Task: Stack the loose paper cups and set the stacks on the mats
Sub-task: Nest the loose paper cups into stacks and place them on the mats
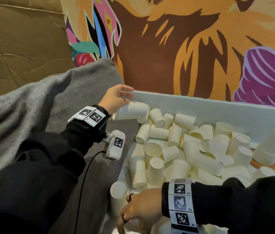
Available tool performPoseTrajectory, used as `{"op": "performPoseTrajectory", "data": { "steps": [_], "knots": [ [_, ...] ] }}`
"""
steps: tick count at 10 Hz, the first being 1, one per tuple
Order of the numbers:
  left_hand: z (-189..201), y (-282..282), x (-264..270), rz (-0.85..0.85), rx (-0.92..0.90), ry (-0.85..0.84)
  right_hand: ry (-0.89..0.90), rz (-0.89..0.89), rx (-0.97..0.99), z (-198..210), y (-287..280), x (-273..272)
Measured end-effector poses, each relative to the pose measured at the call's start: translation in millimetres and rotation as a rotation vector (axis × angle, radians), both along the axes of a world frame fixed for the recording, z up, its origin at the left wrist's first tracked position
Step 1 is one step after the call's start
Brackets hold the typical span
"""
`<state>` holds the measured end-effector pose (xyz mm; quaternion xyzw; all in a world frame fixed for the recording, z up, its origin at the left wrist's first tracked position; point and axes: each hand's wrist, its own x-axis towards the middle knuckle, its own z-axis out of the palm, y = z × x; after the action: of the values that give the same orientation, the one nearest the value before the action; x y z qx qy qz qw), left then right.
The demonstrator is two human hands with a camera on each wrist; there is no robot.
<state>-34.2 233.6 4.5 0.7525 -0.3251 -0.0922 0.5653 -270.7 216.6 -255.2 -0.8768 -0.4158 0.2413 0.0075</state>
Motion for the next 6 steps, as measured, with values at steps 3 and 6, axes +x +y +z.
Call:
{"op": "performPoseTrajectory", "data": {
  "steps": [3, 6],
  "knots": [
    [0.5, -10.6, -0.9, -0.036, -0.004, 0.001, -0.144, -0.418, -0.368, 127.3, -61.7, 72.6],
    [-3.1, -31.5, 0.7, -0.084, 0.002, -0.006, -0.212, -0.592, -0.118, 162.3, -97.5, 59.2]
  ]
}}
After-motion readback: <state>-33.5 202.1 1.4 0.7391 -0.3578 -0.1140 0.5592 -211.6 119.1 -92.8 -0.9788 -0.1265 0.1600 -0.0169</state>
